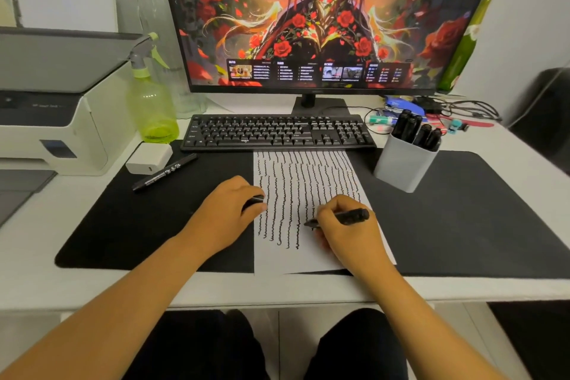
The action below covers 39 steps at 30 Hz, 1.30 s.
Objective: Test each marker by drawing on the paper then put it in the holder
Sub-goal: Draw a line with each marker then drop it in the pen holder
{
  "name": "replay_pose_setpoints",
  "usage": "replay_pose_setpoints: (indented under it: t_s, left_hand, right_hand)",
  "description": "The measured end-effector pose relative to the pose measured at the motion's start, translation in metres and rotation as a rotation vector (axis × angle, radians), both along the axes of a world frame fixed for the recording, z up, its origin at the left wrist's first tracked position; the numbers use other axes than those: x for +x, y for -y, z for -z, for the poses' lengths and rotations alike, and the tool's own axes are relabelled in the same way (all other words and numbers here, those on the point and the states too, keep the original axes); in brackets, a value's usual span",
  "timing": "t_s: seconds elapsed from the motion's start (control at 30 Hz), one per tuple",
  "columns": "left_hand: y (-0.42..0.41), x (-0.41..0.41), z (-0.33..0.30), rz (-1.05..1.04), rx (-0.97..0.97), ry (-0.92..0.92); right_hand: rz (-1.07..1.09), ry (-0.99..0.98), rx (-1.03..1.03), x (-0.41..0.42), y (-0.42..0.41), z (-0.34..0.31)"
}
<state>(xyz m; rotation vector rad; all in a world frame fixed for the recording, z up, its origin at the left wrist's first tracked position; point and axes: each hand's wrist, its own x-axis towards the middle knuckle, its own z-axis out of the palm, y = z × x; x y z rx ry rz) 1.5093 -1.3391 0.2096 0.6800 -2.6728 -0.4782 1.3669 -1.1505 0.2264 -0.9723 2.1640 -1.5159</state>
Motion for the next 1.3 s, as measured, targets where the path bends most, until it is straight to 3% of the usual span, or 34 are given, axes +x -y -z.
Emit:
replay_pose_setpoints:
  t_s: [1.2, 1.3]
  left_hand:
    - [0.002, -0.002, 0.003, -0.027, 0.017, 0.017]
    - [0.001, 0.000, 0.002, -0.021, 0.010, 0.027]
  right_hand:
    - [-0.240, 0.009, -0.040, 0.002, -0.010, 0.011]
    - [-0.180, 0.025, -0.168, 0.002, -0.013, 0.007]
